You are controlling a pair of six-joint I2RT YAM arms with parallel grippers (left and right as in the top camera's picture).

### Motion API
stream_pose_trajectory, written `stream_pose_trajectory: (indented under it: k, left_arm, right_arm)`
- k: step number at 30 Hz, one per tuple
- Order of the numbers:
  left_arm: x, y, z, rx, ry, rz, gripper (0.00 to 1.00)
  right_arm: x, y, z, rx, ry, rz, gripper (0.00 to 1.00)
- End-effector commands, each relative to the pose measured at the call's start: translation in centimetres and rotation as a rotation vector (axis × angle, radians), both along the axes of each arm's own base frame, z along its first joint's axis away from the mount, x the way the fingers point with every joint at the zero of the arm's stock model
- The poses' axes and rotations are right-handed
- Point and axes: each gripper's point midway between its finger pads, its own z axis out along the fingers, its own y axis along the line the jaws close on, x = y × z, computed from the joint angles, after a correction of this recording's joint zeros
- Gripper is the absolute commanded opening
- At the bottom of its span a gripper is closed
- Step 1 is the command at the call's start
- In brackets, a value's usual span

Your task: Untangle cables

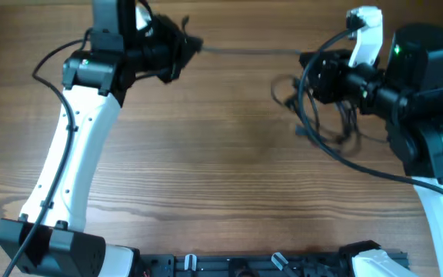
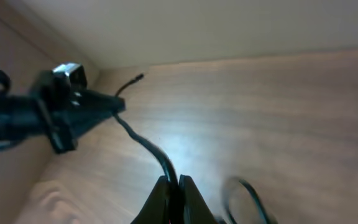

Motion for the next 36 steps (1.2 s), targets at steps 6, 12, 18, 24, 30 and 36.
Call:
stream_pose_trajectory:
  k: [6, 12, 18, 24, 30, 36]
  left_arm:
    - [0.3, 10.4, -4.6, 0.694, -0.081, 0.009, 0.04]
    - [0.1, 10.2, -4.7, 0.701, -0.086, -0.022, 0.04]
    - [0.0, 10.2, -4.8, 0.701, -0.082, -0.023, 0.04]
    - [0.0, 10.2, -4.8, 0.701, -0.083, -0.022, 0.04]
    - [0.0, 10.2, -4.8, 0.701, -0.082, -0.023, 0.04]
    - [-0.1, 10.2, -4.8, 0.7, -0.076, -0.021, 0.04]
  right_arm:
    - [2.1, -1.7, -9.6, -0.215, 0.31, -0.163, 0.04]
    - [2.2, 1.5, -14.2, -0.25, 0.407, 0.098, 0.05]
    - [3.5, 5.1, -18.3, -0.257, 0.456, 0.222, 0.63]
    - [3.7, 7.2, -25.9, -0.301, 0.637, 0.234, 0.71]
    - [3.9, 8.0, -31.9, -0.322, 0.776, 0.171, 0.6]
    - [4.9, 1.0, -33.2, -0.582, 0.791, -0.119, 0.59]
